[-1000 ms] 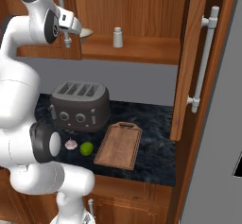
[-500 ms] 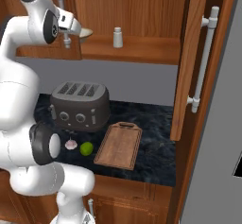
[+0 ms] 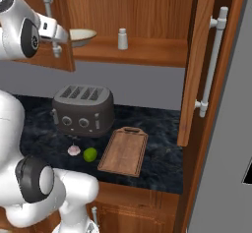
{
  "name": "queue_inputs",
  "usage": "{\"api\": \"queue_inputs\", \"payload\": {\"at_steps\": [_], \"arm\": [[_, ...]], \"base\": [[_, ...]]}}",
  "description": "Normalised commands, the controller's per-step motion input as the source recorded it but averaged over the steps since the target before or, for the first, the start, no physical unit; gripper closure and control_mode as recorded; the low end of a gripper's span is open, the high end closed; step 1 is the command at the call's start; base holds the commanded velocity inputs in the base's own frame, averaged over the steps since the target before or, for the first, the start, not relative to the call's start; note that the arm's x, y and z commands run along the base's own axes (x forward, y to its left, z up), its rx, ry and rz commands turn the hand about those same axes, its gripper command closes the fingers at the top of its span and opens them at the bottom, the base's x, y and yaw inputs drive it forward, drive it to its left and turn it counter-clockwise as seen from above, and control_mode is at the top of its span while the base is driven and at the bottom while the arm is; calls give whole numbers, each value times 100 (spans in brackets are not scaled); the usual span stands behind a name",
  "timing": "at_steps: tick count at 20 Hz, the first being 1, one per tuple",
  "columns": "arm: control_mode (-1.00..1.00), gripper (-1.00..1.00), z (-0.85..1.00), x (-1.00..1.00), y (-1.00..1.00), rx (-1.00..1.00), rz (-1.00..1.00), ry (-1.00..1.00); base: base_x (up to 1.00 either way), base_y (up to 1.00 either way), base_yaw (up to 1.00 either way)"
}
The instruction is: Open the cabinet. Place the bowl and condiment on the counter. Then place the lime and garlic on the cutting board.
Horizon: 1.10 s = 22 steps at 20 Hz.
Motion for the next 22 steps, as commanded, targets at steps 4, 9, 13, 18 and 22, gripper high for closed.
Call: {"api": "queue_inputs", "payload": {"at_steps": [4,9,13,18,22], "arm": [[-100,100,0,-100,100,0,5,-7],[-100,100,0,-100,100,-1,5,-3],[-100,-100,6,-100,79,0,4,2],[-100,-100,23,-75,-66,2,0,14],[-100,-100,15,-44,-100,16,0,11]], "base": [[0,0,0],[0,0,0],[0,0,0],[0,0,0],[0,0,0]]}}
